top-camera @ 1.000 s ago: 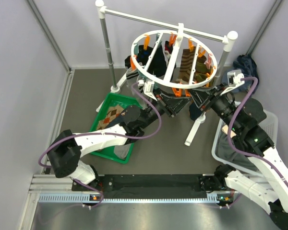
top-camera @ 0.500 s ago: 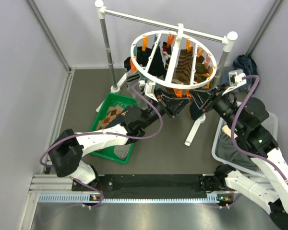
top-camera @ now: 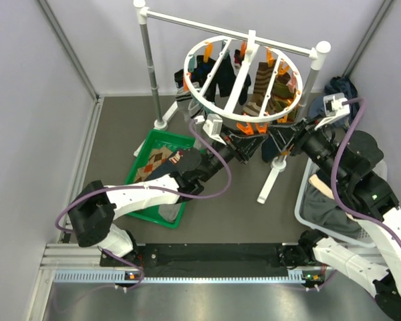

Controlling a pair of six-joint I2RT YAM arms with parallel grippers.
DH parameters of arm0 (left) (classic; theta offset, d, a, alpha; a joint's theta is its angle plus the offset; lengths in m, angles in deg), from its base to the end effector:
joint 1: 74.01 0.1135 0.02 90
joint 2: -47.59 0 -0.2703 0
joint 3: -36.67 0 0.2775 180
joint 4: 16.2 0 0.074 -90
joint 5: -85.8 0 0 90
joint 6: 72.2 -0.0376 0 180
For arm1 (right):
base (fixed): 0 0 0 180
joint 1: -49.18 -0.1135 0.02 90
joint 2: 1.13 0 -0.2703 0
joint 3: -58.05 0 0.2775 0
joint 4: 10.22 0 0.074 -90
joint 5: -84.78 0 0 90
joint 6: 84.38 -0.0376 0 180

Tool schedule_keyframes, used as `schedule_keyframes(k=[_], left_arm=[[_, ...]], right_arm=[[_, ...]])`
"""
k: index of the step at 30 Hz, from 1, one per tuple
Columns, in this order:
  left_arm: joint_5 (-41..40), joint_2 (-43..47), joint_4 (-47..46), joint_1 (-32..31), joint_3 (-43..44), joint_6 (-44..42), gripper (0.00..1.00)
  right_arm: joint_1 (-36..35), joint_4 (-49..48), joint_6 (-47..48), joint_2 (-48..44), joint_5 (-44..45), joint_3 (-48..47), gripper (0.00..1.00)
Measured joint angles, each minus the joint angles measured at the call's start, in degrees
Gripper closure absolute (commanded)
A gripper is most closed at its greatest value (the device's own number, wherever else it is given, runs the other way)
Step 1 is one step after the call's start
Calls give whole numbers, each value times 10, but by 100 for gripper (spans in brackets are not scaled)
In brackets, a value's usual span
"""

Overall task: Clip the socks to the hanger
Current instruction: Open the clamp at the hanger.

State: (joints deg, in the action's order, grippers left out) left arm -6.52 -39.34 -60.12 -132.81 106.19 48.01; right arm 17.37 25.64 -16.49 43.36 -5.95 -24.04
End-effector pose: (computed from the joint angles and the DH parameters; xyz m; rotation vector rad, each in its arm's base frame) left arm 0.1930 -0.3158 0.3502 0.2609 1.1848 -1.3563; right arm 0.1345 0.0840 0.4756 -0.1448 1.5830 0.7519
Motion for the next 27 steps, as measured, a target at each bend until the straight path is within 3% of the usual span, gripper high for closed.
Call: schedule_keyframes(k=[8,13,20,27], left_arm=[[-47,0,28,-24,20,-71,100],[-66,0,39,-32,23,-99,100],[-87,0,48,-40,32,-127,100],[-102,0,64,-45,39,-148,100]], right_arm=[[-8,21,7,34,9,-23,53],[-53,39,29,67,56,-48,47],[-101,50,59,83,150,-67,46],[-104,45,76,89,168,-67,46]])
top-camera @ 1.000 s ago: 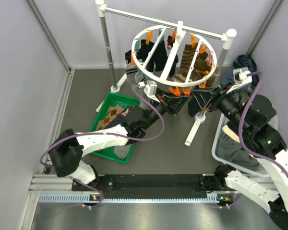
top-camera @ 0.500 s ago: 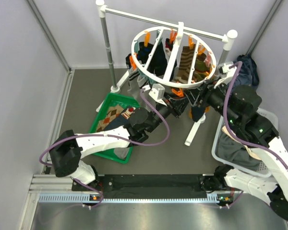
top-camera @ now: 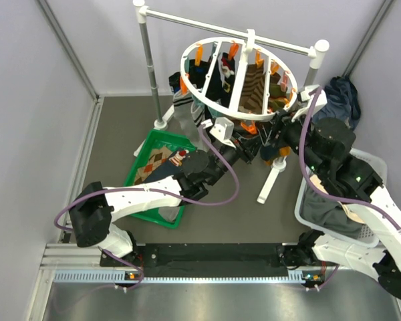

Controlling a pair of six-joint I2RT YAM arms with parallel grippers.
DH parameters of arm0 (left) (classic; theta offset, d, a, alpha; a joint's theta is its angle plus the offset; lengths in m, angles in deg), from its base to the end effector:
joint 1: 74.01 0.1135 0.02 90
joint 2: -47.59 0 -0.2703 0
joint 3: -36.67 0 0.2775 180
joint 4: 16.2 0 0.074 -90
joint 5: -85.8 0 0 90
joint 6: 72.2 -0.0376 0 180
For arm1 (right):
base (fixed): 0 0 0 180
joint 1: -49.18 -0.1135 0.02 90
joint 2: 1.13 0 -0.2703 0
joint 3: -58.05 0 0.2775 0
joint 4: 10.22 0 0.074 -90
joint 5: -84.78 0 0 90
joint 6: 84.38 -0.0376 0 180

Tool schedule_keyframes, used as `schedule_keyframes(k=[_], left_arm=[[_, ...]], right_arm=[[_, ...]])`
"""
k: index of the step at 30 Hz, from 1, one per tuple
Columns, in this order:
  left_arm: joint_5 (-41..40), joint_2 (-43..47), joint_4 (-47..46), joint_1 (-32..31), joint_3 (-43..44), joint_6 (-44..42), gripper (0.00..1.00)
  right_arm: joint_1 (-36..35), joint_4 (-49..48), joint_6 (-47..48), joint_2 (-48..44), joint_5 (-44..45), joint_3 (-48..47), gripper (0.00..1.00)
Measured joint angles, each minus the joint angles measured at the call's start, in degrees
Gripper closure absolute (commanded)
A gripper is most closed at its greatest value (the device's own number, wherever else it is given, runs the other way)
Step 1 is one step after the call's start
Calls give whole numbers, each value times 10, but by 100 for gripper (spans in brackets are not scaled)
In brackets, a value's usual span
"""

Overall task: Clip the socks to the hanger
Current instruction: Open the clamp at the hanger.

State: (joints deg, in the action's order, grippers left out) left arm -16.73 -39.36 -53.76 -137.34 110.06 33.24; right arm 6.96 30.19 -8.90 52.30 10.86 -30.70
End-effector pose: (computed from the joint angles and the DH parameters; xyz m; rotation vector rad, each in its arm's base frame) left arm 0.1763 -0.3328 0.3634 0.3053 1.1932 -1.0836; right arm 0.1515 0.1234 0.4812 -0.1900 1.6714 0.5179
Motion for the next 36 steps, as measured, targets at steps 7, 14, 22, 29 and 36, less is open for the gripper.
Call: schedule_keyframes(k=[7,14,22,29,36], left_arm=[[-19,-1,24,-7,17,-23,100],[-32,-2,44,-10,28,-37,98],[-45,3,48,-16,25,-40,64],[-44,25,57,-23,1,-40,33],[-55,106,132,-23,-42,-37,18]], right_arm=[[0,-13,7,7,2,0,48],[0,-14,9,14,-2,-3,75],[0,-31,7,0,14,16,96],[0,-63,-17,-10,18,36,100],[0,-90,-32,-16,18,62,100]])
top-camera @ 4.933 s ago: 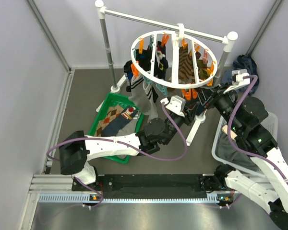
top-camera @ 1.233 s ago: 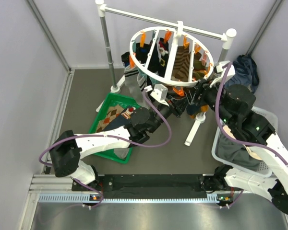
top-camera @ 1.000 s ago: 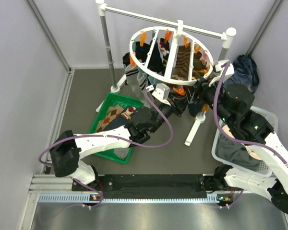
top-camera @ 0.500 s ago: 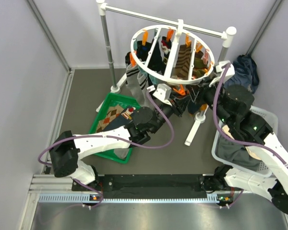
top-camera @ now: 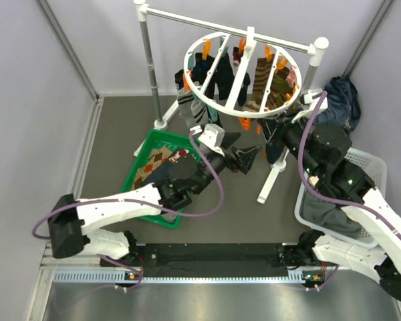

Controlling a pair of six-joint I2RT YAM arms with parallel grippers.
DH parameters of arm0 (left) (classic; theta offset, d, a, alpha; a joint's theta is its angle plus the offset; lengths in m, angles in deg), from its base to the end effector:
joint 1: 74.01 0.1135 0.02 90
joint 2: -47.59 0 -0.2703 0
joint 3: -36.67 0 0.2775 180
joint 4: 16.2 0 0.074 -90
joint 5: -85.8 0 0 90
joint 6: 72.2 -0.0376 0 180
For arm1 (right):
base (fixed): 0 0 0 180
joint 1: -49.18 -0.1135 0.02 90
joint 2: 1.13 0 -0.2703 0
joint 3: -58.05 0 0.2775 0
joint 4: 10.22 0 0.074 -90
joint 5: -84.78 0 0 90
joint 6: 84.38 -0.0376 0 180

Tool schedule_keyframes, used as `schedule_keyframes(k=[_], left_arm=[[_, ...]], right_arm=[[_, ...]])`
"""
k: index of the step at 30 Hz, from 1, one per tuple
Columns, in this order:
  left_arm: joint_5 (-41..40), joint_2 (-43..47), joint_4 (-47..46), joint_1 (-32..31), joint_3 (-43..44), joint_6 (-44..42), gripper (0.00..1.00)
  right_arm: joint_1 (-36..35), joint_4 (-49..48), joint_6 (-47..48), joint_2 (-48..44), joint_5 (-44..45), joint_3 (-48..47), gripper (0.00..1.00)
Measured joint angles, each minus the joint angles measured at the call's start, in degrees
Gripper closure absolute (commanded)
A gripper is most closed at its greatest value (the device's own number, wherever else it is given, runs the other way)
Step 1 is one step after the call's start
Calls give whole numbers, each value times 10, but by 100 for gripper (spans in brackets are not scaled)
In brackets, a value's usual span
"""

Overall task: Clip the socks to the hanger
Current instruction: Open the clamp at the hanger, then pick up the sock from the bin.

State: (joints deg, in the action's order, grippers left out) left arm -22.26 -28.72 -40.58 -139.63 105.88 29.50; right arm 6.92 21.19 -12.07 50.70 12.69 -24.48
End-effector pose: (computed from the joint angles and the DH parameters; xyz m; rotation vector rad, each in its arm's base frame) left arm 0.1494 -0.3014 0.3744 0.3431 1.3007 -0.9526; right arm 0.1568 0.1268 0.4663 -0.0967 1.6087 0.5684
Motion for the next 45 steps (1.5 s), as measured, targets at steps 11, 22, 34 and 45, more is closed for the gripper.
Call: schedule_keyframes(k=[11,22,34,45], left_arm=[[-155,205,365,9,-72,65,26],[-94,118,577,260,-80,112,41],[69,-165,557,400,33,114,47],[137,-292,548,426,136,124,57]], right_arm=[[0,-5,7,0,0,3,100],[0,-5,40,0,2,3,100],[0,-18,62,-7,5,21,100],[0,-28,75,-14,14,29,100]])
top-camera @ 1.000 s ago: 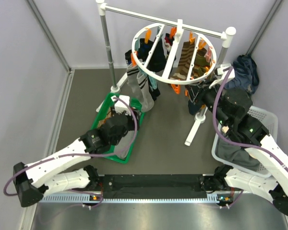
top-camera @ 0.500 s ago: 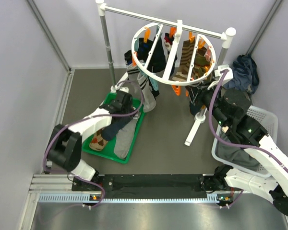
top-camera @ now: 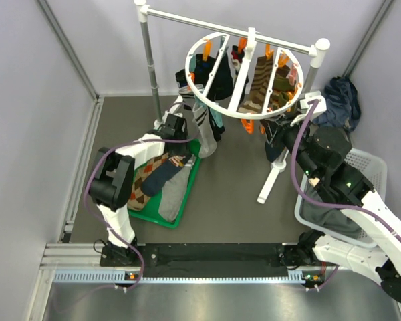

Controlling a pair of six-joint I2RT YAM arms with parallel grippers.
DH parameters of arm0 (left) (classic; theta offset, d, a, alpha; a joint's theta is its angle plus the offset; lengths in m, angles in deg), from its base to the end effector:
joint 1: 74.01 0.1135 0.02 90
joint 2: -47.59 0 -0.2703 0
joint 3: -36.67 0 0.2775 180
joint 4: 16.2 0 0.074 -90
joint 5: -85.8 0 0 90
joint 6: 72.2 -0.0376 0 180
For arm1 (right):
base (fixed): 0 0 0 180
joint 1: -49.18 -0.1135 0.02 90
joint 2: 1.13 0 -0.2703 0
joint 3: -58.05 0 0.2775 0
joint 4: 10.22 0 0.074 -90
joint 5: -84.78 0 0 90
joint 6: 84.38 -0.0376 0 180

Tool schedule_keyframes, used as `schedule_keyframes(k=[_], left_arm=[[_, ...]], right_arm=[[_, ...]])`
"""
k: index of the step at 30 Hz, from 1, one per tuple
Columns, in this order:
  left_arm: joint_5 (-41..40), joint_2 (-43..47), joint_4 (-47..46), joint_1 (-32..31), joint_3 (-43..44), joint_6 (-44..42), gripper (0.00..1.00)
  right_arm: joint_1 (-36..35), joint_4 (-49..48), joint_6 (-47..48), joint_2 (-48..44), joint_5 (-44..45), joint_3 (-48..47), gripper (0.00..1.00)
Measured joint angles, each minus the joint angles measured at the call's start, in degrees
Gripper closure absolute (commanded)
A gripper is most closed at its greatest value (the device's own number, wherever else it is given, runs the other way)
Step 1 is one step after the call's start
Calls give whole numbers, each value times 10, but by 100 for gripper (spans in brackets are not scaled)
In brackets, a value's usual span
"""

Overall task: Clip the socks to the hanger
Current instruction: Pick up the sock from the bin.

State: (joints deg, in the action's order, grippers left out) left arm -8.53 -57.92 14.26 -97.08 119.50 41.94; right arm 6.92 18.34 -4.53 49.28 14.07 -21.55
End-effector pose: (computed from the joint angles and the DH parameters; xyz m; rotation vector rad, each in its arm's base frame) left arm 0.3831 -0.1601 0.1778 -0.0551 2.5113 -0.2482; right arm 0.1560 0.1250 0.4583 -0.1734 1.5691 0.4574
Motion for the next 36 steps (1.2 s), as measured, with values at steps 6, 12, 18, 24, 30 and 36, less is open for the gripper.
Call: schedule_keyframes(k=[6,12,18,24,30,36], left_arm=[[5,-33,3,1,24,3,83],[5,-31,5,1,26,5,98],[2,11,19,1,12,4,91],[3,86,26,1,-11,7,88],[4,142,22,1,-53,13,89],[9,191,17,1,-113,15,100]], right_arm=[[0,-1,2,0,2,0,100],[0,-3,2,0,2,3,100],[0,-2,6,0,2,4,100],[0,-2,11,0,2,4,100],[0,-2,11,0,2,4,100],[0,-2,11,0,2,4,100]])
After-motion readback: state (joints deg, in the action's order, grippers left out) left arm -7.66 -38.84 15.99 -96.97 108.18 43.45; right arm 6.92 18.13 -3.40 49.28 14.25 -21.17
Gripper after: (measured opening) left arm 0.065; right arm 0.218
